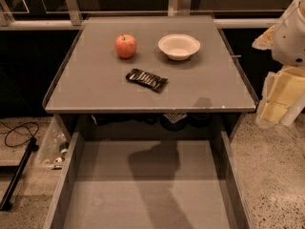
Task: Place rxbar chocolate into top drawer
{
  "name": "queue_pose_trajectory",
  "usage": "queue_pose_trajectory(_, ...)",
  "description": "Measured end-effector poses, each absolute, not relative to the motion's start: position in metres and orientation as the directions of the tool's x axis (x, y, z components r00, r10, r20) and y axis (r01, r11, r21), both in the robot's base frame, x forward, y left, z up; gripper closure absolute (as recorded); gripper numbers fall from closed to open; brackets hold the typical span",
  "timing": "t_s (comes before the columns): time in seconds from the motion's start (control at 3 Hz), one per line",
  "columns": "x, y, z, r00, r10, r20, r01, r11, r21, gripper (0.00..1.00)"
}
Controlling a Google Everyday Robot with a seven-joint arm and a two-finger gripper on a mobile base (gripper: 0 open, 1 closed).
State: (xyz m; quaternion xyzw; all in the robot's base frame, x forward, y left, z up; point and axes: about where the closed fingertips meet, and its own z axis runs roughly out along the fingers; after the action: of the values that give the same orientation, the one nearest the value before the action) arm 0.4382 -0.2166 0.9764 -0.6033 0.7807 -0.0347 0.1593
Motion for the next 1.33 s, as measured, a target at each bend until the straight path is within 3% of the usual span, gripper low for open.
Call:
queue_pose_trajectory(0.67, 0.455, -0.205, 0.978, -0.192, -0.954, -0.232, -0.927, 0.253, -0.275, 0.00)
queue_pose_trajectory(1.33, 0.492, -0.175, 0.969, -0.101, -0.935, -0.340, -0.926, 0.214, -0.312, 0.00)
